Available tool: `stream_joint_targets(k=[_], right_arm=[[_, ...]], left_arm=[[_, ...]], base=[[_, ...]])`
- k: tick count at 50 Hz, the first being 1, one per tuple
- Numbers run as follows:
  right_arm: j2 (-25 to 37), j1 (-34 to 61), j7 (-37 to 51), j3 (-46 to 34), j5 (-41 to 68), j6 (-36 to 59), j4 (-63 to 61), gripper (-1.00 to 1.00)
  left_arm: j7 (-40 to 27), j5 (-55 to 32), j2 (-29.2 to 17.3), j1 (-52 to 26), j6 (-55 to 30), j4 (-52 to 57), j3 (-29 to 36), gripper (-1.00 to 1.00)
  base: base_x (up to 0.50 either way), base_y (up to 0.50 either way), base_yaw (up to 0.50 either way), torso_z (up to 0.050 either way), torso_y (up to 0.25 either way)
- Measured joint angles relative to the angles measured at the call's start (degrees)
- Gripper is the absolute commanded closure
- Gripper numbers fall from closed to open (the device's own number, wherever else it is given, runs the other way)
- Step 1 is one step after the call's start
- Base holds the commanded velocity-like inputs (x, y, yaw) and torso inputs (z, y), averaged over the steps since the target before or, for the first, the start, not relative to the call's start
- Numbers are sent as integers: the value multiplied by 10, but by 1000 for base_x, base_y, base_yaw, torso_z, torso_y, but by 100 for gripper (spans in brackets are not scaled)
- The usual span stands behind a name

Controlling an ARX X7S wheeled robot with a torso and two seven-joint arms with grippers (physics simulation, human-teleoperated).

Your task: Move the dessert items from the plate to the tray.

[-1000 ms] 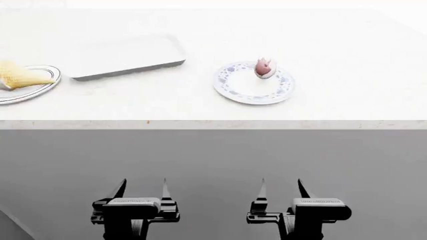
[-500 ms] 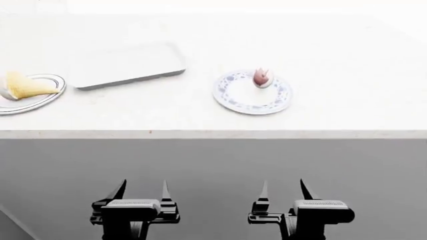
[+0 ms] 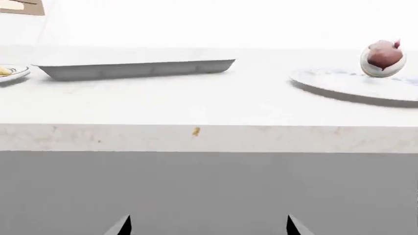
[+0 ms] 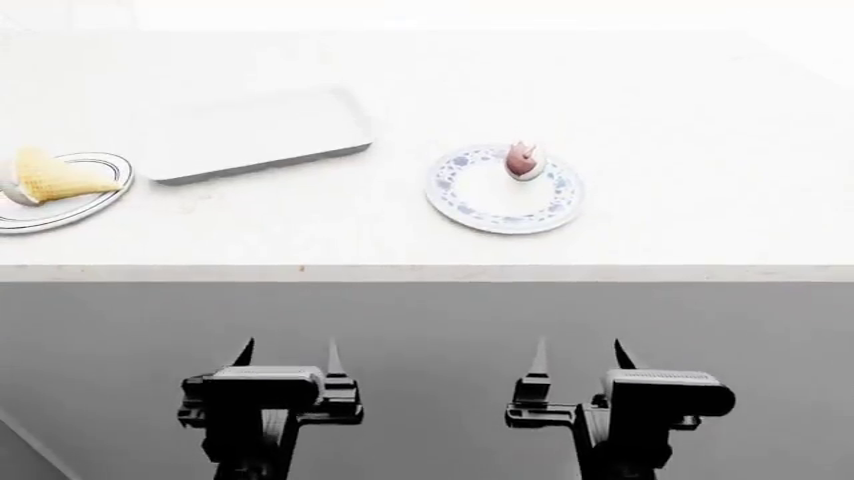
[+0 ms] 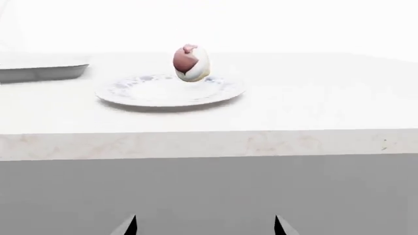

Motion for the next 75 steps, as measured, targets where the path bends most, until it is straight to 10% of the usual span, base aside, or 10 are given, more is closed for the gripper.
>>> stream_joint_targets(k=[13, 24, 41, 75], right_arm=[[23, 143, 21, 57, 100, 345, -227, -100], [123, 391, 345, 160, 551, 582, -237, -100], [223, 572, 594, 136, 891, 647, -194, -100], [290, 638, 660, 94, 1006, 618, -171, -100]], left_arm=[[-62, -125, -2, -203, -426, 185, -62, -100], [-414, -577, -93, -462, -620, 128, -103, -100], [-665, -930, -187, -639, -662, 73, -75, -100], [-746, -1057, -261, -746, -625, 34, -11, -100]], base=[[0, 0, 0, 0, 0], [0, 0, 0, 15, 0], [0, 30, 0, 50, 0], [7, 369, 0, 24, 0]])
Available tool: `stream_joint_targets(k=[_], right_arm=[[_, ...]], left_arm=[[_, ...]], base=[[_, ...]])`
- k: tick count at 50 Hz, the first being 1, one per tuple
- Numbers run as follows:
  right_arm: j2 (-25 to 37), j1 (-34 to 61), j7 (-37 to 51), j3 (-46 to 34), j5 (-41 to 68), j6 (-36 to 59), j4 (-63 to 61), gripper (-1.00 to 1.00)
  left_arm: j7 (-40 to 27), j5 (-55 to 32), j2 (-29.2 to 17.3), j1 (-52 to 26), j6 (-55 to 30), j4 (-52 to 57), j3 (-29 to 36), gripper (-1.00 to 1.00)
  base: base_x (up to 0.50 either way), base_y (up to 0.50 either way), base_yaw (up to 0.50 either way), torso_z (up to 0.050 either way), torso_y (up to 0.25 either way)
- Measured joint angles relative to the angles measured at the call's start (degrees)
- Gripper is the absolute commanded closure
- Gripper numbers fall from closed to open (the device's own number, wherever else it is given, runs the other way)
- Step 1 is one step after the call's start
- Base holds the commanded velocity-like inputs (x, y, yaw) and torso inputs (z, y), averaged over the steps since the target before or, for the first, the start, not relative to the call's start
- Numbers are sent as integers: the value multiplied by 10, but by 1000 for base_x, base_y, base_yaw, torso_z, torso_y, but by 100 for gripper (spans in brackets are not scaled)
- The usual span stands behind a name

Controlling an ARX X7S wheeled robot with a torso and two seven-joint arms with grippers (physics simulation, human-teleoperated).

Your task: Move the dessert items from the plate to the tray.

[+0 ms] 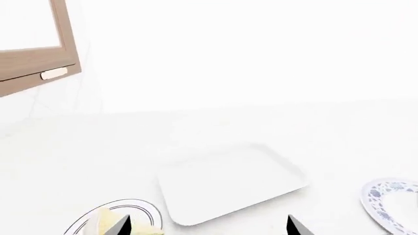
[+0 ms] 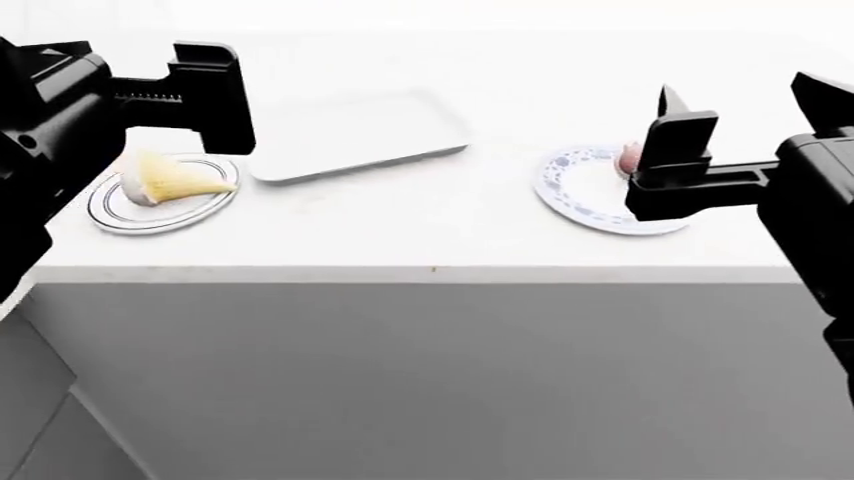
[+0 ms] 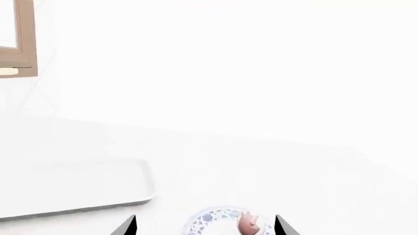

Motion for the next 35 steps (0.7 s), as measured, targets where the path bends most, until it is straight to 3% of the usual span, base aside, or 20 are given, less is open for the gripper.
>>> stream_joint_targets(k=[10, 35], right_arm=[[11, 3, -2, -4, 7, -10, 2, -100], [30, 23, 2, -28, 22, -32, 9, -100]], left_arm=[[-6, -11, -17, -15, 11, -7, 16, -100], [-4, -22, -50, -45, 29, -13, 48, -100]], base=[[248, 229, 0, 0, 0], [431, 184, 0, 0, 0]])
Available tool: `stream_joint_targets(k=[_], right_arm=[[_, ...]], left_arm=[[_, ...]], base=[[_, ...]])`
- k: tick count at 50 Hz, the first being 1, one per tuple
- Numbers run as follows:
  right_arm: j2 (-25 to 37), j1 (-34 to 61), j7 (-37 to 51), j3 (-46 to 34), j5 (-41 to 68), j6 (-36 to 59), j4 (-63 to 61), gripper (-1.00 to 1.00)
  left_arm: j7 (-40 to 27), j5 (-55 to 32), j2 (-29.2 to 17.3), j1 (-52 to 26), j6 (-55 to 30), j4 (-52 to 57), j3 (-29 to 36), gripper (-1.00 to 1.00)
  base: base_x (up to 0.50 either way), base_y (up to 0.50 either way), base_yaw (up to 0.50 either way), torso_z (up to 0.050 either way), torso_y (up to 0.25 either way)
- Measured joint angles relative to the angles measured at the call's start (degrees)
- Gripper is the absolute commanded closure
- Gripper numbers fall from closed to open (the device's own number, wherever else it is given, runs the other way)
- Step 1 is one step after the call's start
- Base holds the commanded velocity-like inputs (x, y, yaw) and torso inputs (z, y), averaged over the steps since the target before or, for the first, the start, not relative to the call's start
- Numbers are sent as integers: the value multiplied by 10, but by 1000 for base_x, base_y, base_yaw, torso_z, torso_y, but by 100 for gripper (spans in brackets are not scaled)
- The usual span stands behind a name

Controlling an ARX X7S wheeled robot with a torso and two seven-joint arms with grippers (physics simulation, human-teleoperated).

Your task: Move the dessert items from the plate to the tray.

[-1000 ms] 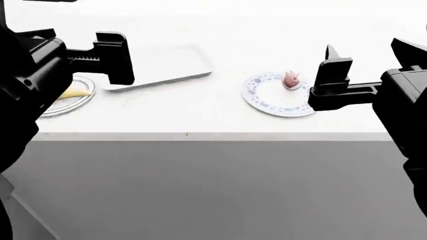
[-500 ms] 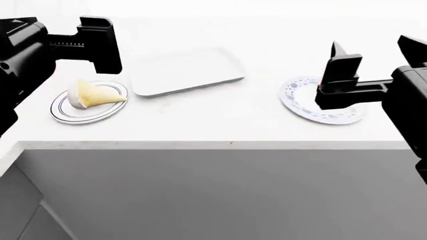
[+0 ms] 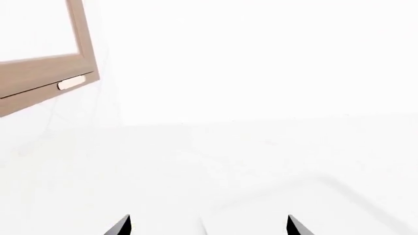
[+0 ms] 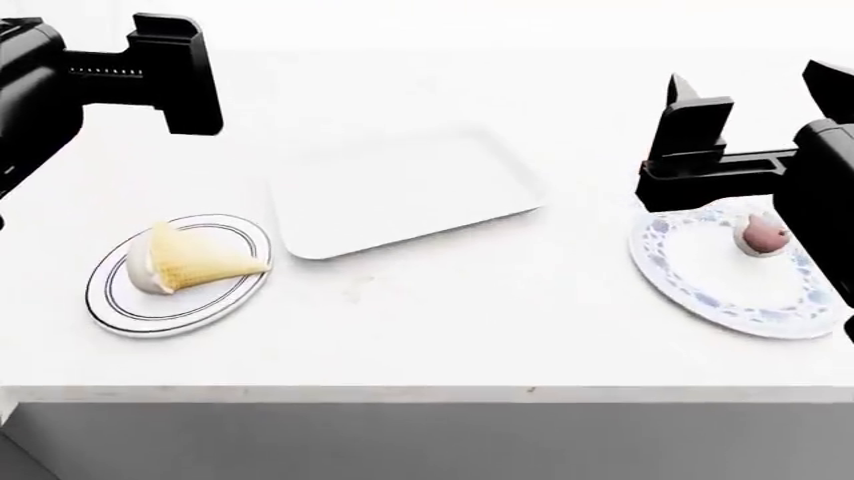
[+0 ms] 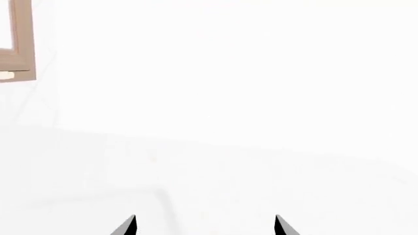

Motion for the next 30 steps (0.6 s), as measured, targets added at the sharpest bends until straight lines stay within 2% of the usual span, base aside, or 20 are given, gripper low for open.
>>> stream_joint_targets(k=[30], right_arm=[[27, -2, -1, -9, 11, -22, -4, -100]], left_arm=[[4, -2, -17, -32, 22, -4, 32, -100]], base=[[338, 89, 0, 0, 1]])
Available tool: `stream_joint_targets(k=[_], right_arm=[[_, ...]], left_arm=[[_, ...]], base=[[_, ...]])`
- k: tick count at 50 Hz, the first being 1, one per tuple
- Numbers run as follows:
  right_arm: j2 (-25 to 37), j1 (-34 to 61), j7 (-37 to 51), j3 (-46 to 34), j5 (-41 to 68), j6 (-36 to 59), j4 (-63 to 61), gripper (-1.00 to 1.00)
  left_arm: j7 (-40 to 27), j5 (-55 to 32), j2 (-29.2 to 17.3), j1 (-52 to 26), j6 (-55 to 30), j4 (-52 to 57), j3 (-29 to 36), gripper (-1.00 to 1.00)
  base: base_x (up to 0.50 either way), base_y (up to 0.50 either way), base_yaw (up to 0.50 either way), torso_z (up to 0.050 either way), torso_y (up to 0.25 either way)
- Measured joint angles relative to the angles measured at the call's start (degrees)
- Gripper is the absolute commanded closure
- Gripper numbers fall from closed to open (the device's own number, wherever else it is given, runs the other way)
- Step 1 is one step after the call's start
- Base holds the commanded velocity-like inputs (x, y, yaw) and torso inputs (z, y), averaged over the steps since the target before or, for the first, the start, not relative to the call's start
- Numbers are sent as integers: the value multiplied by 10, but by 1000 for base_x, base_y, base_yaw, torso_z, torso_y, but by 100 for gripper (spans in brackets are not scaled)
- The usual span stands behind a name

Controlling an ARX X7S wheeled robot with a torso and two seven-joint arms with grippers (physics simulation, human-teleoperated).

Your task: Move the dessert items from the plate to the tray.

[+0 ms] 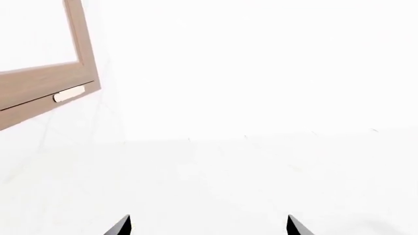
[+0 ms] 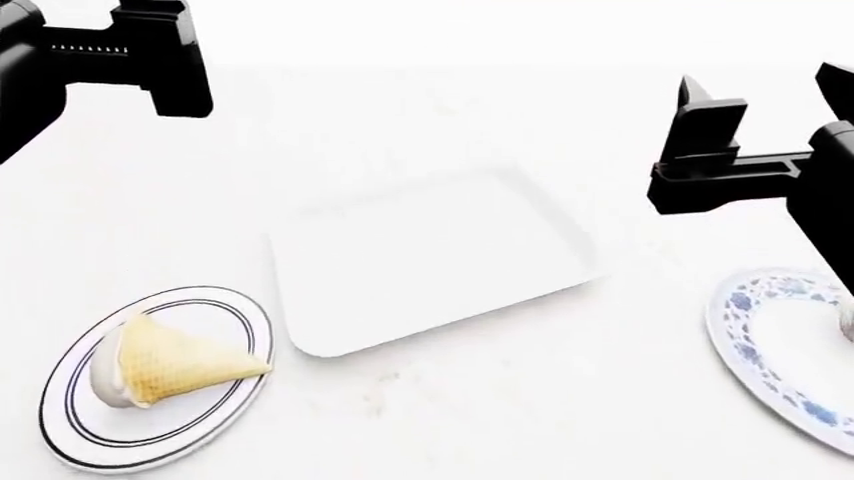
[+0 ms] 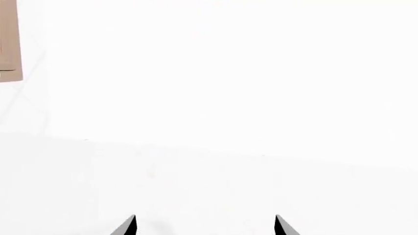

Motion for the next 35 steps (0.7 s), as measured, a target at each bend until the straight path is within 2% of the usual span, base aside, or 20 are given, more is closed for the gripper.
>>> stream_joint_targets(k=[35], right_arm=[[19, -1, -8, -15, 5, -17, -1, -100]], left_arm=[[10, 2, -19, -19, 22, 0, 23, -100]], base=[[232, 1, 0, 0, 1]])
